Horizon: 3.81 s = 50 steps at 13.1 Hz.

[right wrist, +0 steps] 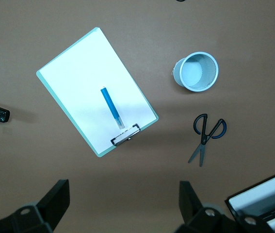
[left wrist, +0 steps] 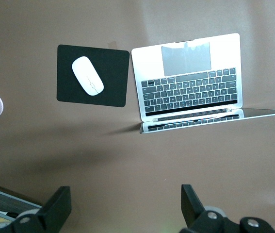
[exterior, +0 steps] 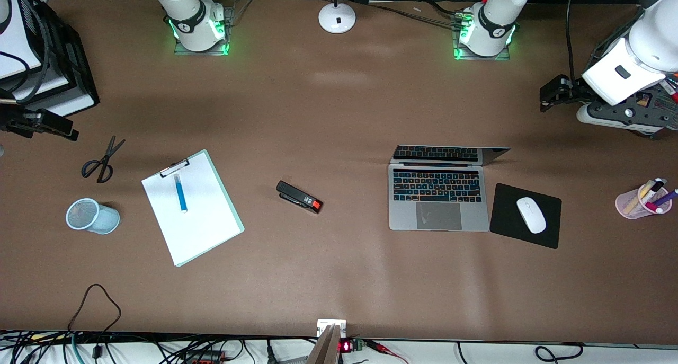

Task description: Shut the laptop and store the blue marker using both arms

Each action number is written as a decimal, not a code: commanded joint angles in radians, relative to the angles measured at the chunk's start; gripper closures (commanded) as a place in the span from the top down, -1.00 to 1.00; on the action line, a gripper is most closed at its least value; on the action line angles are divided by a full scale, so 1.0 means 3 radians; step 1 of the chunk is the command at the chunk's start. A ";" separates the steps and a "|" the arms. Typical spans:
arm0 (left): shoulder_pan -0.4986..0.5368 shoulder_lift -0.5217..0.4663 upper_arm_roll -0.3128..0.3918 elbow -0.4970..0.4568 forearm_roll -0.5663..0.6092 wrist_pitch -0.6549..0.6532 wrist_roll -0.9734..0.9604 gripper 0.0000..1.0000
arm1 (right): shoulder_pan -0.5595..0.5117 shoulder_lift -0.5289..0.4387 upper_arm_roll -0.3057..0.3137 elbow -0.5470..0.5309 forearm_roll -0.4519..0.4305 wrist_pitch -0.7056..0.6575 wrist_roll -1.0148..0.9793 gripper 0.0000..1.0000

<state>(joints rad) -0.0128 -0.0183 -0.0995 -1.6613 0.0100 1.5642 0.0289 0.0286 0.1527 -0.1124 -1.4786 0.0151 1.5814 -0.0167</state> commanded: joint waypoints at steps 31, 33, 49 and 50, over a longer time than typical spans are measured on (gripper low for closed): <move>0.0007 0.0281 -0.0067 0.0240 -0.0201 -0.0361 0.0021 -1.00 | 0.0308 0.1751 0.0093 -0.0174 -0.0076 0.1841 -0.0834 1.00; 0.0007 0.0276 -0.0067 0.0220 -0.0411 -0.0504 0.0006 -1.00 | 0.0319 0.1756 0.0098 -0.0327 -0.0055 0.1999 -0.0814 1.00; -0.0013 0.0301 -0.1023 -0.1042 -0.0192 0.0778 -0.1528 -1.00 | 0.0370 0.1772 0.0099 -0.0512 -0.0060 0.2071 -0.0885 0.42; -0.0013 0.0301 -0.1023 -0.1150 -0.0187 0.0915 -0.1528 -1.00 | 0.0370 0.1787 0.0099 -0.0512 -0.0065 0.2071 -0.0885 0.36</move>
<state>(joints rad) -0.0252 0.0803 -0.3985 -1.9531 -0.0753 1.7785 -0.4202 0.1356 0.6995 -0.0842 -1.6117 0.0002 2.1969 -0.2706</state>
